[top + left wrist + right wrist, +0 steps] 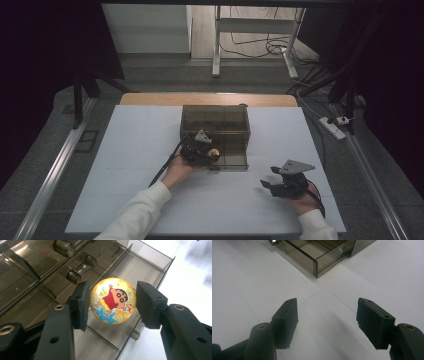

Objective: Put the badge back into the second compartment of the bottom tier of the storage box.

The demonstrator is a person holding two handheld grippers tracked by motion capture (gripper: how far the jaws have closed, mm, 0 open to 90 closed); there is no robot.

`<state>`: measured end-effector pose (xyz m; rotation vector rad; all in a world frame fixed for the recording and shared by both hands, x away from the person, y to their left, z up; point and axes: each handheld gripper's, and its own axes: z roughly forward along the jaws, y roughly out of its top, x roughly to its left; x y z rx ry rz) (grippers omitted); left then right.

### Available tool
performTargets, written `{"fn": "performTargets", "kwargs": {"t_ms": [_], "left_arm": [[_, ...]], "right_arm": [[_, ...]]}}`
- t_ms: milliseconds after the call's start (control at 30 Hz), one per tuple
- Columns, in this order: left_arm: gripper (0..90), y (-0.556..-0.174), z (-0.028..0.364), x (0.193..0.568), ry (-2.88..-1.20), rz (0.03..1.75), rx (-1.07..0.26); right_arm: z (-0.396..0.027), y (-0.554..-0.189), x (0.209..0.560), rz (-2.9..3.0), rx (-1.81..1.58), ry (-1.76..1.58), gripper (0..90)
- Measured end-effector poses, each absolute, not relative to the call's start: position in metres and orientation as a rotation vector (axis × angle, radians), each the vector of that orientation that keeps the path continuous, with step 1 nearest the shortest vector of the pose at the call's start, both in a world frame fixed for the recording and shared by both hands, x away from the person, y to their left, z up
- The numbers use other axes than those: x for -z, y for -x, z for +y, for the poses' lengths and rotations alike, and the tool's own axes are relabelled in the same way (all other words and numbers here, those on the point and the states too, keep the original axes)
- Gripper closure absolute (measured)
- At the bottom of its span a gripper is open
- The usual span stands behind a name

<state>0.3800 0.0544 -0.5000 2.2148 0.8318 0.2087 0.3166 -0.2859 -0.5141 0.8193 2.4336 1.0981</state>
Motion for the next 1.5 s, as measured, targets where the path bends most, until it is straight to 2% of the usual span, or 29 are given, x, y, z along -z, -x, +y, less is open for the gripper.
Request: {"fn": "performTargets", "kwargs": {"t_ms": [200,400,567,1500], "left_arm": [[46.3,-0.380,0.056,0.499,-2.212,0.829,-0.193],[37.5,-0.377,0.056,0.496,-2.193,0.809,-0.169],[33.9,-0.375,0.058,0.494,-2.192,0.810,-0.165],[31.2,-0.350,0.092,0.482,-2.172,0.829,-0.205]], "right_arm": [[-0.286,-0.317,0.514,2.432,-1.099,-0.819,34.1],[-0.286,-0.316,0.514,2.433,-1.098,-0.818,34.1],[-0.286,-0.316,0.514,2.432,-1.099,-0.818,34.2],[-0.287,-0.316,0.513,2.426,-1.106,-0.817,34.1]]}}
